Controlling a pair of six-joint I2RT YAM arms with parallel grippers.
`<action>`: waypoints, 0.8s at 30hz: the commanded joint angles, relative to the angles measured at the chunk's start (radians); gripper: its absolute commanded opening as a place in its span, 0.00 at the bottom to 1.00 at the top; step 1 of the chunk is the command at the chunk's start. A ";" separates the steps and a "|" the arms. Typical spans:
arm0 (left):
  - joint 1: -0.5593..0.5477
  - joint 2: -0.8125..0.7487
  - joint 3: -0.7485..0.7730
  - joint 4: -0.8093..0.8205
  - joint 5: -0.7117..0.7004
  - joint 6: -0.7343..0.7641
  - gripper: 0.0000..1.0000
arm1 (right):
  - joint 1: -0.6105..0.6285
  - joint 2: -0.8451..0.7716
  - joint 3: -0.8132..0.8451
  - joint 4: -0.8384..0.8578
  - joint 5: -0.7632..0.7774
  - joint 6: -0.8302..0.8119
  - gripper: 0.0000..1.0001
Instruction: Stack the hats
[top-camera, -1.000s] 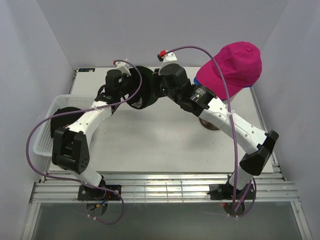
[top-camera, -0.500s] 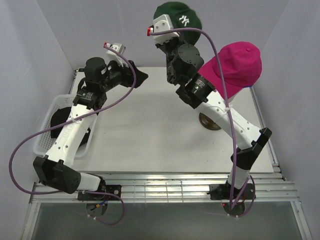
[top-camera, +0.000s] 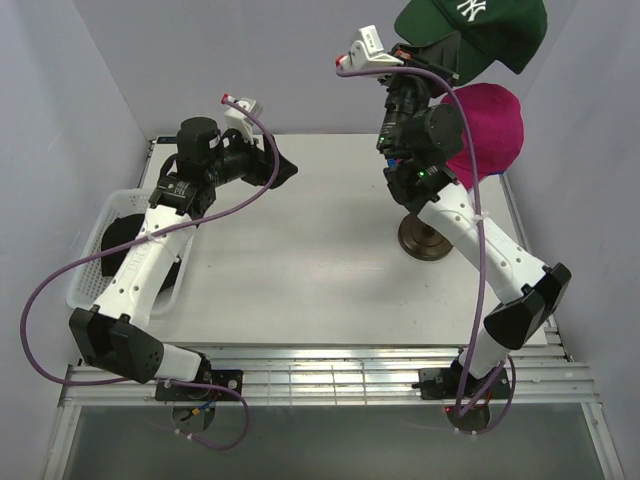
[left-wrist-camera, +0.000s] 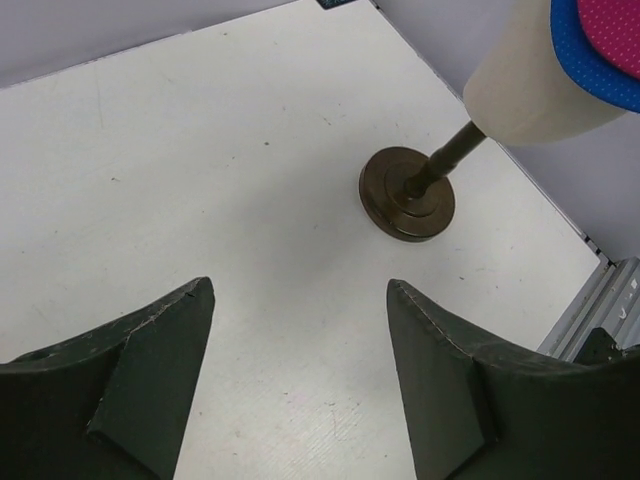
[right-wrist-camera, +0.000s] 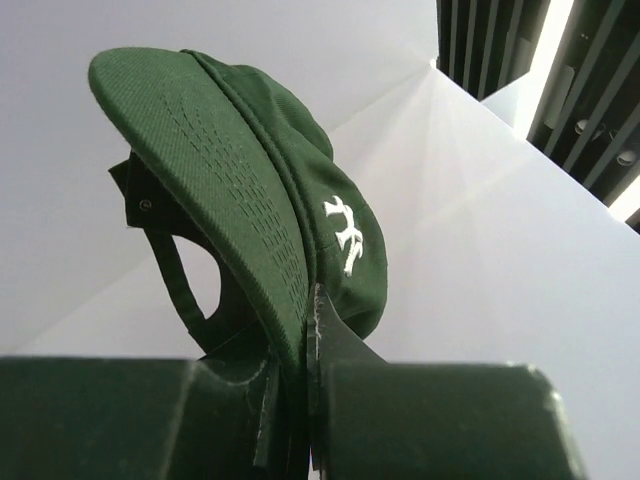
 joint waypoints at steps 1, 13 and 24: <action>0.004 -0.011 0.027 -0.050 0.008 0.043 0.80 | -0.027 -0.130 -0.041 0.000 0.003 -0.041 0.08; 0.004 -0.014 -0.010 -0.048 -0.001 0.033 0.80 | -0.132 -0.303 -0.205 -0.550 -0.017 0.474 0.08; 0.004 -0.011 -0.021 -0.045 -0.001 0.038 0.80 | -0.255 -0.269 -0.141 -0.822 -0.146 0.744 0.08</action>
